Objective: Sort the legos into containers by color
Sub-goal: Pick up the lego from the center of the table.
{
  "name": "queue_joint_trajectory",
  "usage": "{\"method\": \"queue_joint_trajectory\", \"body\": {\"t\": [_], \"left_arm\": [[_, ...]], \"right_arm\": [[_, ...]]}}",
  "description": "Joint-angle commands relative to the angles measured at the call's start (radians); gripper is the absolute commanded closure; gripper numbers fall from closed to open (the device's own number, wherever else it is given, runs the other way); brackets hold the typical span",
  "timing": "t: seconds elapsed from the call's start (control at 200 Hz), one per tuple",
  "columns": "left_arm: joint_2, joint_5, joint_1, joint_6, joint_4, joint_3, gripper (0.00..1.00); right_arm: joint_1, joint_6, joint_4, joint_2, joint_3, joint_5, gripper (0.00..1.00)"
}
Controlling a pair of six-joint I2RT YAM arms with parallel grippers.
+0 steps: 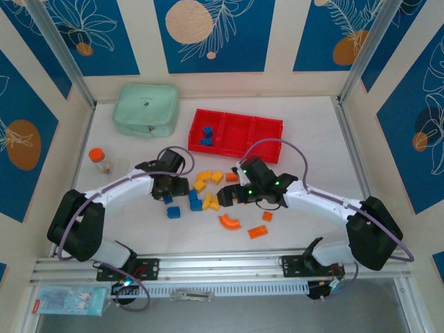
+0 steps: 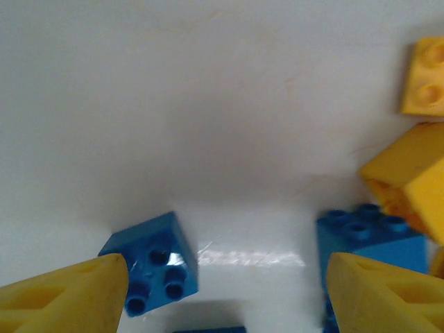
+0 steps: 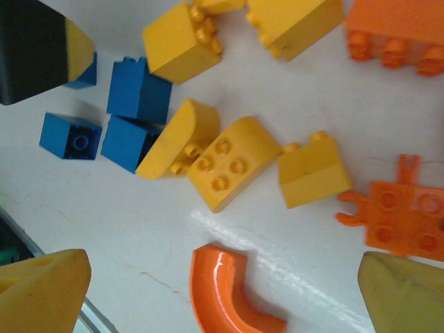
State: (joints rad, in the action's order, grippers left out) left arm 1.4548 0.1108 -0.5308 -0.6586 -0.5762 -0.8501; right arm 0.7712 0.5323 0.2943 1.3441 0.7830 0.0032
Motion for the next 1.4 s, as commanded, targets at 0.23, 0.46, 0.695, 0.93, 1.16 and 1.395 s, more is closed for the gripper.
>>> {"method": "queue_joint_trajectory", "body": {"t": [0.23, 0.46, 0.695, 0.93, 1.16, 1.395], "left_arm": [[-0.013, 0.074, -0.003, -0.124, 0.059, 0.098, 0.23], [0.031, 0.069, -0.003, -0.128, 0.097, 0.1, 0.32], [0.067, 0.083, -0.003, -0.122, 0.105, 0.094, 0.45], [0.062, 0.09, -0.003, -0.112, 0.104, 0.098, 0.59], [0.03, 0.096, -0.003, -0.09, 0.083, 0.086, 0.67], [-0.005, 0.092, -0.005, -0.022, 0.014, -0.041, 0.7]], "right_arm": [[0.086, 0.018, -0.03, 0.094, 0.062, 0.039, 0.01], [0.086, 0.016, -0.035, 0.11, 0.078, 0.044, 0.01], [0.084, 0.008, -0.023, 0.115, 0.09, 0.054, 0.01], [0.071, 0.014, -0.038, 0.114, 0.085, 0.04, 0.01], [0.048, 0.005, -0.039, 0.074, 0.083, 0.04, 0.01], [-0.031, 0.001, -0.005, -0.009, 0.075, 0.038, 0.01]]}}
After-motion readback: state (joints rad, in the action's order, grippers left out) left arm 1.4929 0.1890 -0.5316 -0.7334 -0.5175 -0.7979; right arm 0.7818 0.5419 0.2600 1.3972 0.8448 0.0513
